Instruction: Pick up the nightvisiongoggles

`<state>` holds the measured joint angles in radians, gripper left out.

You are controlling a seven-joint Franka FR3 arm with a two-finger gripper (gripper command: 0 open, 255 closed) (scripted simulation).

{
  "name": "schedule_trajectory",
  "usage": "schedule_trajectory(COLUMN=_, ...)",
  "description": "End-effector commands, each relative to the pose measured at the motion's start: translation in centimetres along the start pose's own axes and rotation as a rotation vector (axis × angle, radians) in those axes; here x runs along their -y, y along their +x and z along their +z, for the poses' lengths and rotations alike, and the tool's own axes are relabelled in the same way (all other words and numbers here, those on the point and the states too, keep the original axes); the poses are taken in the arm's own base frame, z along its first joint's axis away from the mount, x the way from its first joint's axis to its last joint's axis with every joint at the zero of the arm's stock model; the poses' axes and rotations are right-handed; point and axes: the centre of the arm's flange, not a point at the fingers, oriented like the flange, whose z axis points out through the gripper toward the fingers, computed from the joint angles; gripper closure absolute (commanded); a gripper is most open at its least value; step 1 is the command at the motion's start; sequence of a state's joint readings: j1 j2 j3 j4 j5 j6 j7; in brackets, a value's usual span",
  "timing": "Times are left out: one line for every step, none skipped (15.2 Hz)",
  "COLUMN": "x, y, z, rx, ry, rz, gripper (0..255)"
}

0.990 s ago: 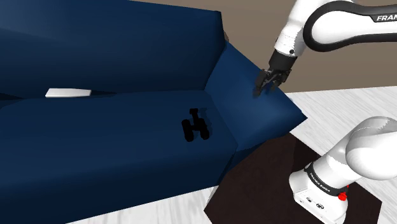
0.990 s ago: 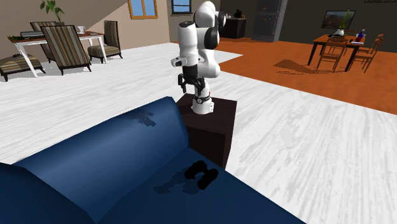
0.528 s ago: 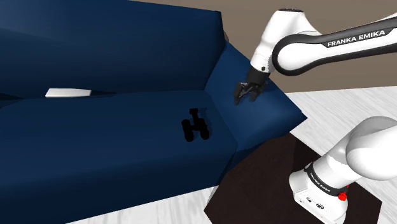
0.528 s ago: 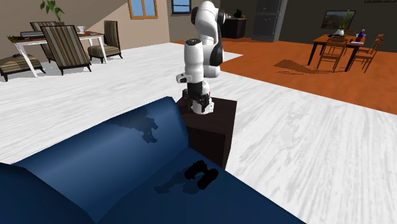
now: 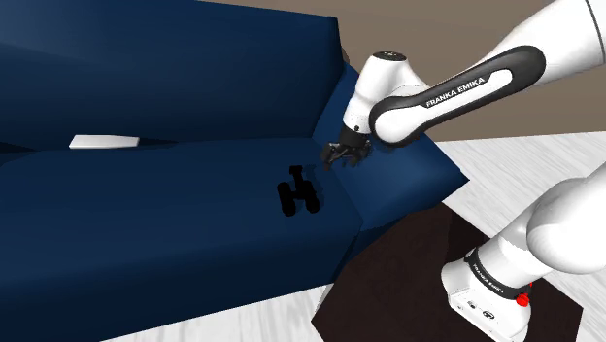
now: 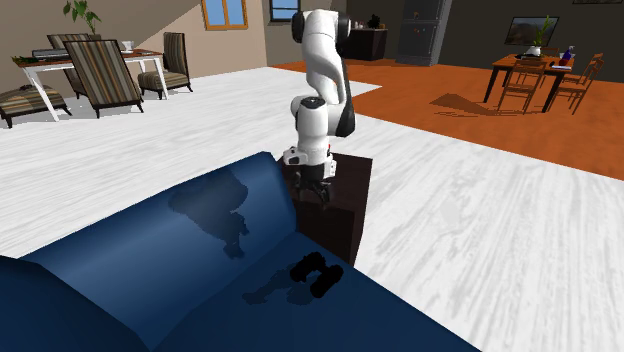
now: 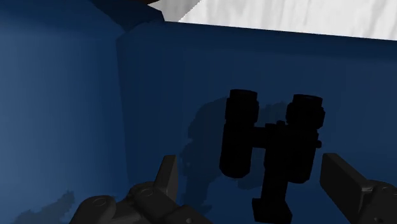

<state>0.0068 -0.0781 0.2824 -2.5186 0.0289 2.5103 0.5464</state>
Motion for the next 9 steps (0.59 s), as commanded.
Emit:
schedule_trajectory(x=0.9, y=0.9, z=1.9, rx=-0.015, ry=0.001, rz=0.017, gripper=0)
schedule_trajectory(x=1.5, y=1.4, z=2.9, rx=-0.021, ry=0.001, rz=0.024, gripper=0)
schedule_trajectory(x=2.1, y=1.9, z=3.9, rx=-0.028, ry=0.0, rz=0.032, gripper=0)
schedule_trajectory(x=2.7, y=2.5, z=4.9, rx=-0.034, ry=0.0, rz=0.04, gripper=0)
schedule_trajectory(x=3.2, y=3.0, z=5.9, rx=-0.04, ry=-0.001, rz=0.047, gripper=0)
schedule_trajectory(x=3.8, y=3.6, z=6.9, rx=-0.047, ry=-0.001, rz=0.055, gripper=0)
schedule_trajectory(x=4.4, y=4.1, z=7.9, rx=-0.053, ry=-0.001, rz=0.062, gripper=0)
schedule_trajectory(x=4.9, y=4.7, z=8.9, rx=-0.059, ry=-0.002, rz=0.07, gripper=0)
schedule_trajectory(x=5.5, y=5.3, z=9.9, rx=-0.066, ry=-0.002, rz=0.078, gripper=0)
